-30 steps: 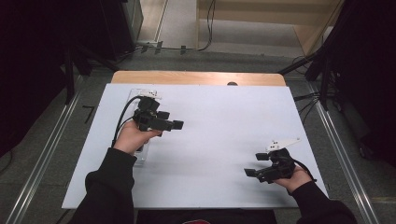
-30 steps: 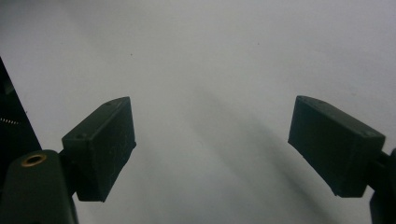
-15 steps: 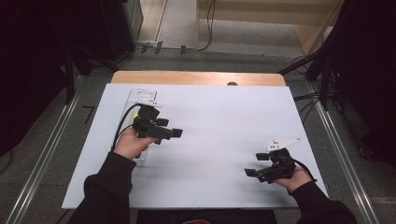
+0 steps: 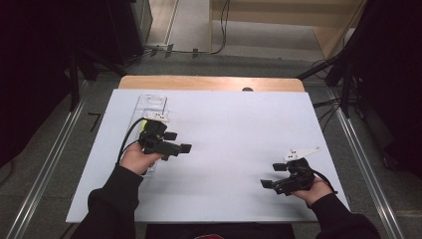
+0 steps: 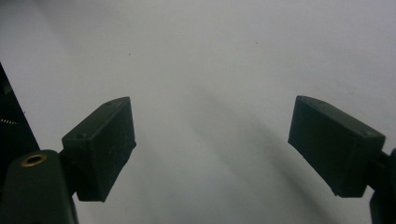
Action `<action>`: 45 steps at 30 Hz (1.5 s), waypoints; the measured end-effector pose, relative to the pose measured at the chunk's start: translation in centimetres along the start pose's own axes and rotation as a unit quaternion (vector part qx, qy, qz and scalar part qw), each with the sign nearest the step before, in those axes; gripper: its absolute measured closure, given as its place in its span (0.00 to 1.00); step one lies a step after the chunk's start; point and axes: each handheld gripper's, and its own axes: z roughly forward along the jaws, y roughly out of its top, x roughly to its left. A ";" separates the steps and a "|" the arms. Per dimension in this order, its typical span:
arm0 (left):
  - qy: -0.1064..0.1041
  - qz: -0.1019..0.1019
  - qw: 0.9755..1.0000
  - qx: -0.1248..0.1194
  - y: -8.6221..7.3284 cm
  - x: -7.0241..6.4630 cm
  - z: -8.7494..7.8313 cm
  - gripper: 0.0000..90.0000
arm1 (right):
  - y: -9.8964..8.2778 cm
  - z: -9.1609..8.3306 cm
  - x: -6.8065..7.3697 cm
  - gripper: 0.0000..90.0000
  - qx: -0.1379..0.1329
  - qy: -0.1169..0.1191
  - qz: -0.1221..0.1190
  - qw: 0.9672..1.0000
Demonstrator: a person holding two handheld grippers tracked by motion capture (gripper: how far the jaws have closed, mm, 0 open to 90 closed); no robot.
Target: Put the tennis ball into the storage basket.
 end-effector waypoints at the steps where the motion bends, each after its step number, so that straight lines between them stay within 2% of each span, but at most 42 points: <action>1: 0.001 0.001 1.000 0.001 -0.1 0.0 0.0 0.19 | 0.0 0.0 0.0 0.14 0.000 0.000 0.000 1.000; 8: 0.003 0.007 1.000 0.006 -0.9 -0.6 0.1 0.19 | 0.0 0.0 0.0 0.14 0.000 0.000 0.000 1.000; 11: 0.004 0.016 1.000 0.009 -1.3 -0.6 0.1 0.19 | 0.0 0.0 0.0 0.14 0.000 -0.001 0.001 1.000; 20: 0.007 0.017 1.000 0.011 -2.3 -0.7 0.2 0.19 | 0.0 0.1 0.0 0.14 0.002 -0.001 0.001 1.000; 28: 0.013 0.034 0.999 0.022 -3.2 -1.0 0.3 0.19 | 0.0 0.1 0.0 0.14 0.002 -0.002 0.002 1.000; 40: 0.004 0.047 0.999 0.004 -4.4 -1.4 0.2 0.19 | 0.0 0.1 0.0 0.14 0.002 -0.003 0.004 1.000; 45: 0.005 0.076 0.997 0.004 -5.0 -1.7 0.0 0.19 | 0.0 0.1 -0.1 0.14 0.003 -0.004 0.003 1.000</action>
